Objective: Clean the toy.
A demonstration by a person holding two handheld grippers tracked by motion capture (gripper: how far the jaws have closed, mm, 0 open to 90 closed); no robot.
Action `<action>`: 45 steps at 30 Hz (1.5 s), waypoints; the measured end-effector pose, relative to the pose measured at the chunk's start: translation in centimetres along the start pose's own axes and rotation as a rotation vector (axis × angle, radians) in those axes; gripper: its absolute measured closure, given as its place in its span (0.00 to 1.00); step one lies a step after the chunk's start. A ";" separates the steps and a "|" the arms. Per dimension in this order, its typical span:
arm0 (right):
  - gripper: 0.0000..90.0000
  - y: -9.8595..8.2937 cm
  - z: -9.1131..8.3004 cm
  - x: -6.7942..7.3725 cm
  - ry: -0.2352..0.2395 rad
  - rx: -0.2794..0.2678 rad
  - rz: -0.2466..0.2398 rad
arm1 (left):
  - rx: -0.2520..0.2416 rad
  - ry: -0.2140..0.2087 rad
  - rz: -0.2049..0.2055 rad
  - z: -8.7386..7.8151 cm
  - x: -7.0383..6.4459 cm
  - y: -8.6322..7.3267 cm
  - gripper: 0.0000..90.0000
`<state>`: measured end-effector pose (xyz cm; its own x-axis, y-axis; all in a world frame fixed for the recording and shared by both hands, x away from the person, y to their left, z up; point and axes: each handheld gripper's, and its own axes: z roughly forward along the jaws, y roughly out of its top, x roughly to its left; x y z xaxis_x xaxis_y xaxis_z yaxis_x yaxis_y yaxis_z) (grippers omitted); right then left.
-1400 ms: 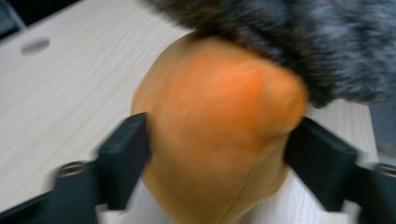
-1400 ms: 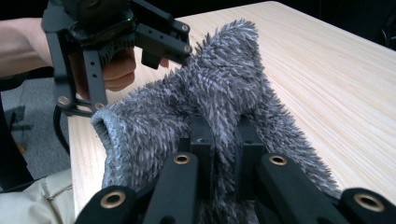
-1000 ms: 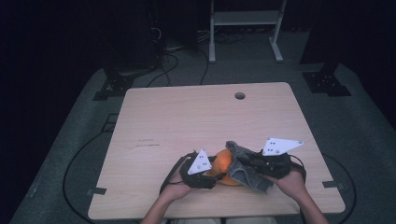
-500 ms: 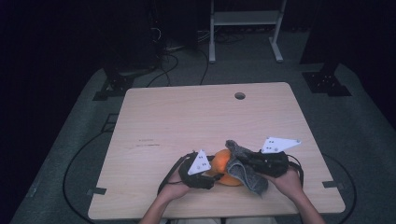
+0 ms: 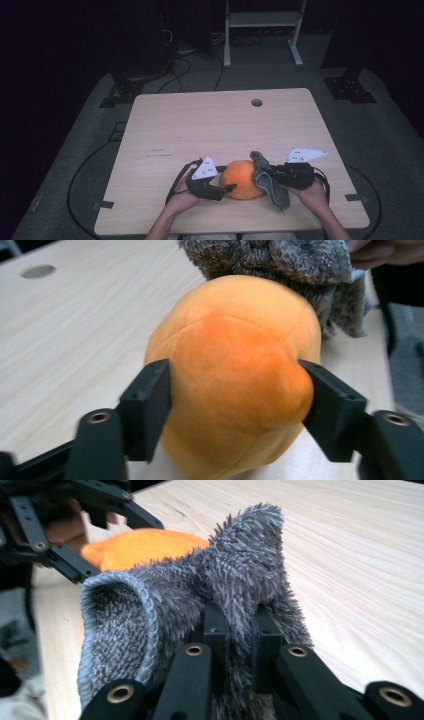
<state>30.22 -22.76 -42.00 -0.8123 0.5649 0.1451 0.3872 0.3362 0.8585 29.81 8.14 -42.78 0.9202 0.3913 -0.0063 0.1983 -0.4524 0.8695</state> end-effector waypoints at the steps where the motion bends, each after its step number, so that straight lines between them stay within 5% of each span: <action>1: 0.90 0.1 0.1 0.3 0.001 0.002 -0.020 | -0.015 -0.041 -0.050 -0.1 0.3 0.2 0.26; 3: 0.90 0.3 0.3 0.9 0.029 0.000 -0.040 | -0.065 -0.087 -0.112 -0.4 0.5 0.5 0.20; 5: 0.90 0.4 0.4 1.2 0.037 0.000 -0.059 | -0.076 -0.086 -0.128 -0.4 0.5 0.7 0.17; 7: 0.90 0.6 0.5 1.8 0.050 0.004 -0.091 | 0.001 -0.046 -0.111 0.1 0.5 0.8 0.16; 9: 0.90 0.6 0.6 1.9 0.058 0.016 -0.099 | 0.027 -0.063 -0.151 0.8 0.6 0.1 0.17; 13: 0.90 0.5 0.5 1.8 0.052 0.007 -0.089 | 0.002 -0.018 -0.085 0.6 -0.2 0.5 0.45; 14: 0.90 0.7 0.2 1.8 0.033 -0.007 -0.092 | -0.058 0.025 -0.029 0.4 -0.6 0.8 0.46; 15: 0.90 0.7 0.2 1.8 0.033 -0.007 -0.092 | -0.058 0.025 -0.029 0.4 -0.6 0.8 0.47; 16: 0.90 1.0 -0.2 1.8 0.010 -0.048 -0.090 | -0.107 0.105 0.047 0.4 -1.1 1.1 0.47; 17: 0.90 1.0 -0.2 1.8 0.010 -0.048 -0.090 | -0.107 0.105 0.047 0.4 -1.1 1.1 0.47; 19: 0.90 1.3 0.0 1.9 0.010 -0.070 -0.090 | -0.094 0.144 0.114 1.0 -1.4 1.0 0.46; 20: 0.90 1.4 1.0 2.1 -0.006 -0.038 -0.111 | -0.040 0.118 0.075 1.3 -0.9 0.6 0.36; 21: 0.90 1.4 1.0 2.1 -0.006 -0.038 -0.111 | -0.040 0.118 0.075 1.3 -0.9 0.6 0.29; 22: 0.90 0.9 1.8 2.0 0.015 -0.043 -0.099 | -0.071 0.099 -0.008 0.9 -0.2 0.5 0.23; 23: 0.90 0.8 2.1 2.0 0.030 -0.050 -0.089 | -0.071 0.099 -0.008 0.9 -0.2 0.5 0.20; 24: 0.90 0.8 2.2 2.2 0.036 -0.053 -0.098 | -0.066 0.095 -0.051 0.6 0.3 0.6 0.20; 26: 0.90 0.8 2.3 2.6 0.028 -0.060 -0.122 | -0.022 0.095 -0.062 0.8 0.6 0.3 0.22; 29: 0.90 0.5 2.3 2.6 0.017 -0.071 -0.125 | -0.020 0.079 -0.074 0.7 0.8 -0.2 0.27; 32: 0.90 -0.4 2.1 1.4 -0.026 -0.060 -0.073 | -0.011 0.070 -0.079 0.5 1.0 -0.7 0.28; 33: 0.90 -1.3 2.0 0.1 -0.058 -0.036 -0.009 | -0.012 0.068 -0.076 0.4 1.0 -0.8 0.28; 37: 0.90 -1.8 1.7 -0.7 -0.080 -0.002 0.028 | -0.006 0.065 -0.066 0.3 1.0 -1.0 0.28; 42: 0.90 -0.8 1.4 0.9 -0.003 -0.089 -0.034 | -0.002 0.062 -0.070 0.1 1.2 -1.2 0.28; 45: 0.90 -0.8 1.8 1.1 -0.012 -0.075 -0.053 | -0.004 0.060 -0.076 0.1 1.3 -1.3 0.28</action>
<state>29.77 -21.05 -43.34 -0.8253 0.5570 0.0929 0.3097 0.3089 0.8993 30.74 9.15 -43.97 0.8807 0.4717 -0.0426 0.2653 -0.4169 0.8694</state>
